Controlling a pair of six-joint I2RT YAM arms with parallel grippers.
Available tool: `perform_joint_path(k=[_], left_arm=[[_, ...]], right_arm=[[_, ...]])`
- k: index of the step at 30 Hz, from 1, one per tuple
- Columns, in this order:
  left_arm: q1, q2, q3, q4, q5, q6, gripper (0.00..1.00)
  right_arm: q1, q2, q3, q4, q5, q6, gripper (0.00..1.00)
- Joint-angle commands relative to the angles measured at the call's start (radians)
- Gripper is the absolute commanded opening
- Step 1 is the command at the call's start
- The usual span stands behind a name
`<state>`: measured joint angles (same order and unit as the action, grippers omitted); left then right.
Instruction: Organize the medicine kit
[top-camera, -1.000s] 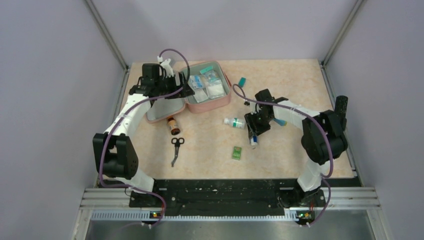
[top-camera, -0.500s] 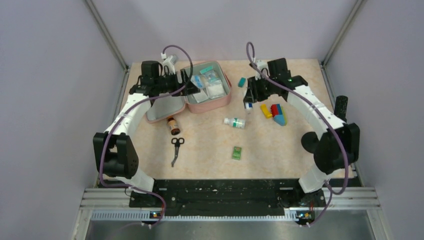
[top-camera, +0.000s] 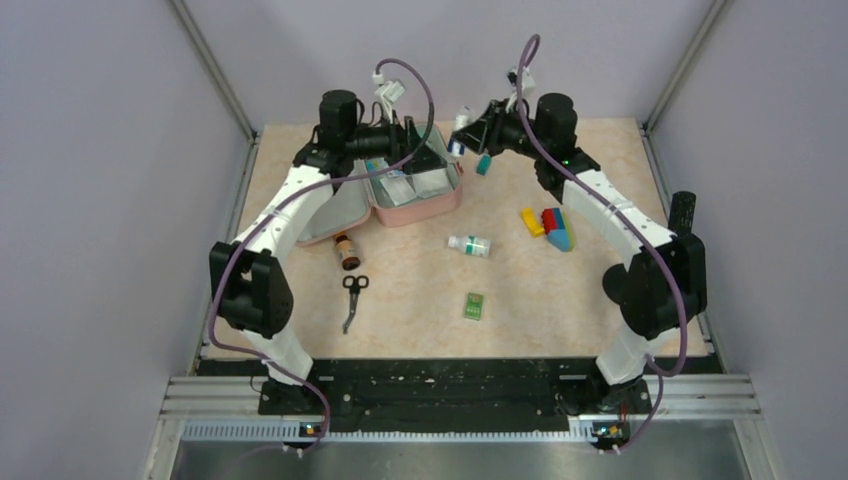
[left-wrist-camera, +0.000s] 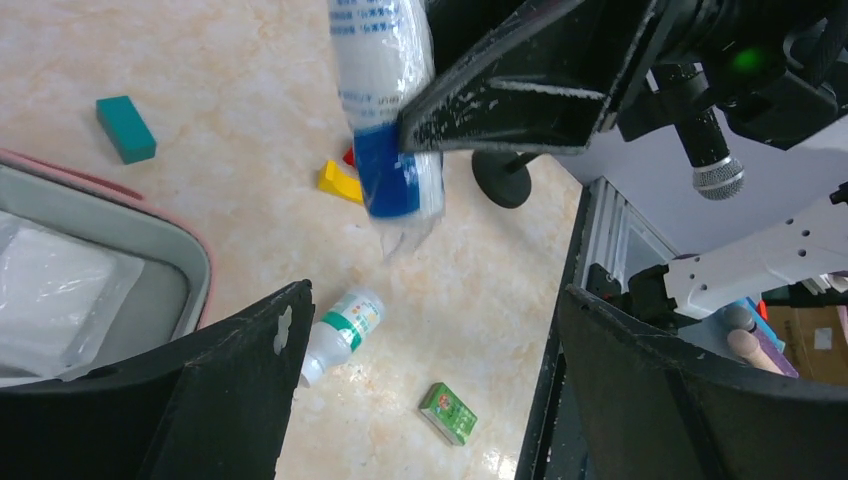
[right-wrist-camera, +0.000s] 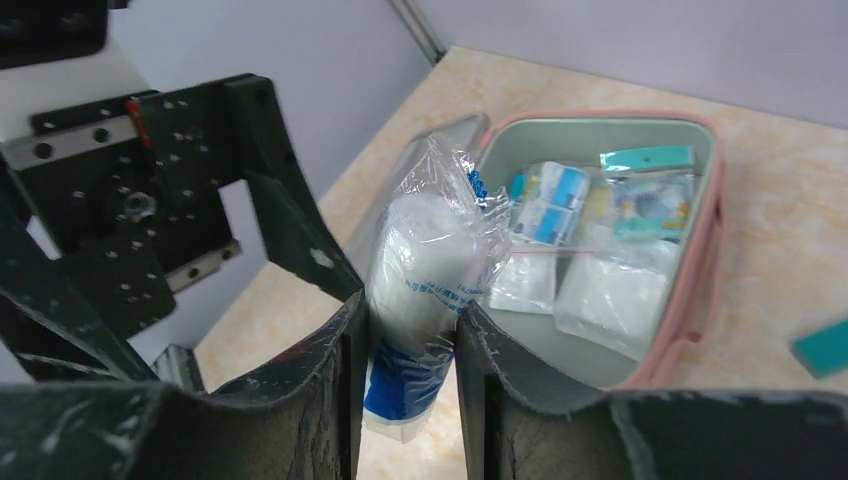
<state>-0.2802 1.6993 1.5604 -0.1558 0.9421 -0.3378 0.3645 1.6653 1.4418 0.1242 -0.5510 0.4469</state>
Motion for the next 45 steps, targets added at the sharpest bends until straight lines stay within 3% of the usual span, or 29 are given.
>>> perform_joint_path(k=[1,6,13,17,22,24,29,35,40,45], left_arm=[[-0.018,0.055,0.064,0.052,0.032,-0.009,0.96],[-0.02,0.096,0.08,0.1,0.009,-0.047,0.92],[-0.019,0.12,0.106,0.136,0.036,-0.062,0.76],[-0.018,0.116,0.099,0.188,0.062,-0.079,0.75],[-0.018,0.128,0.104,0.196,0.076,-0.086,0.55],[-0.016,0.128,0.102,0.196,0.066,-0.083,0.5],[0.004,0.129,0.103,0.144,-0.005,-0.046,0.45],[0.053,0.151,0.131,-0.02,-0.181,0.06,0.33],[0.068,0.225,0.167,-0.078,-0.344,0.108,0.29],[0.067,0.339,0.276,-0.142,-0.622,0.13,0.23]], right_arm=[[0.04,0.021,0.073,0.165,-0.078,0.088,0.34],[0.074,0.033,0.068,0.211,-0.131,0.071,0.33],[0.079,0.051,0.062,0.209,-0.113,0.076,0.33],[0.081,0.055,0.051,0.195,-0.095,0.076,0.33],[0.08,0.065,0.061,0.19,-0.1,0.075,0.35],[0.081,0.07,0.063,0.183,-0.098,0.071,0.43],[0.07,0.046,0.069,0.119,-0.062,0.049,0.96],[-0.019,-0.07,0.015,0.028,-0.075,-0.005,0.99],[-0.084,-0.146,-0.076,-0.068,-0.07,-0.075,0.99],[-0.093,-0.208,-0.144,-0.184,-0.008,-0.204,0.99]])
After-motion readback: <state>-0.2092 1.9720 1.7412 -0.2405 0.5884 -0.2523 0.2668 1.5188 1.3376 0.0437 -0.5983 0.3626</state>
